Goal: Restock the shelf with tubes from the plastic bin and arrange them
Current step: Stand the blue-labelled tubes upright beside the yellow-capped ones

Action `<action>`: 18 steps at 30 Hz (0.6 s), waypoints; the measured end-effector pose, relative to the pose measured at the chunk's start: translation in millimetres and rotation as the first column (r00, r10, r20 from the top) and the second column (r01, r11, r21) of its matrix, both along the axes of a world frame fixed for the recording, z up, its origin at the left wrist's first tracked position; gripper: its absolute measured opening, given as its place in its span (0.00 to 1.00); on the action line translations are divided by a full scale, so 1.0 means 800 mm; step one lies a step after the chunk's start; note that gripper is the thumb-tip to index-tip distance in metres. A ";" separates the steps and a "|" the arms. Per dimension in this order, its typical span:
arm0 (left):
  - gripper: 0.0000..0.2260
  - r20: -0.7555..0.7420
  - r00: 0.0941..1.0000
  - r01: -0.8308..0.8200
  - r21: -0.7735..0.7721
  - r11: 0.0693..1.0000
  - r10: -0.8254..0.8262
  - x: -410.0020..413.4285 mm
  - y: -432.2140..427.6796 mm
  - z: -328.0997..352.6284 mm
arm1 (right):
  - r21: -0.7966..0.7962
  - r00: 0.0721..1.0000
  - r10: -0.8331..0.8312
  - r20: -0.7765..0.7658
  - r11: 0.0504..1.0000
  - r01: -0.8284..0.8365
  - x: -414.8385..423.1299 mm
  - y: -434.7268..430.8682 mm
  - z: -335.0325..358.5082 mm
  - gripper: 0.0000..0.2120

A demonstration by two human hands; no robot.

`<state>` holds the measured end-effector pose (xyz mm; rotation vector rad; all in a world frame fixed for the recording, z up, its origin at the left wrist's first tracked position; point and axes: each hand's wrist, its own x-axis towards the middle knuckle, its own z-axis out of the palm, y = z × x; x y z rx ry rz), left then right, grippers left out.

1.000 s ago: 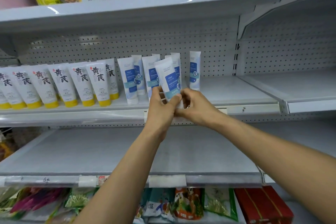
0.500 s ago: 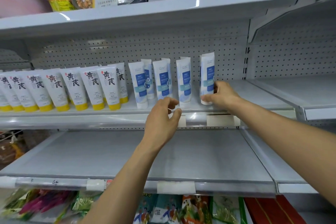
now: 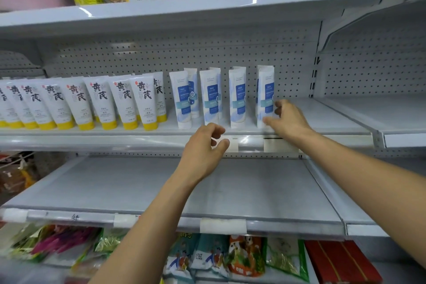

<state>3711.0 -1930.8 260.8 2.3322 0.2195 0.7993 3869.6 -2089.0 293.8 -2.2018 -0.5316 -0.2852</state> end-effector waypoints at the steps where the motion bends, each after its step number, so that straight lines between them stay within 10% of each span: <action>1: 0.11 -0.010 1.000 -0.010 0.020 1.000 0.011 -0.008 -0.001 -0.003 | -0.016 0.996 -0.029 0.082 0.999 0.030 -0.011 -0.007 -0.003 0.24; 8: 0.12 -0.106 0.990 -0.072 0.191 0.979 0.094 -0.070 -0.007 -0.046 | -0.418 0.887 0.327 0.326 0.892 -0.175 -0.098 -0.030 -0.046 0.17; 18: 0.11 -0.286 0.924 -0.233 0.105 0.967 0.253 -0.224 0.085 -0.114 | -0.582 0.766 0.617 0.179 0.694 -0.423 -0.204 0.081 -0.103 0.18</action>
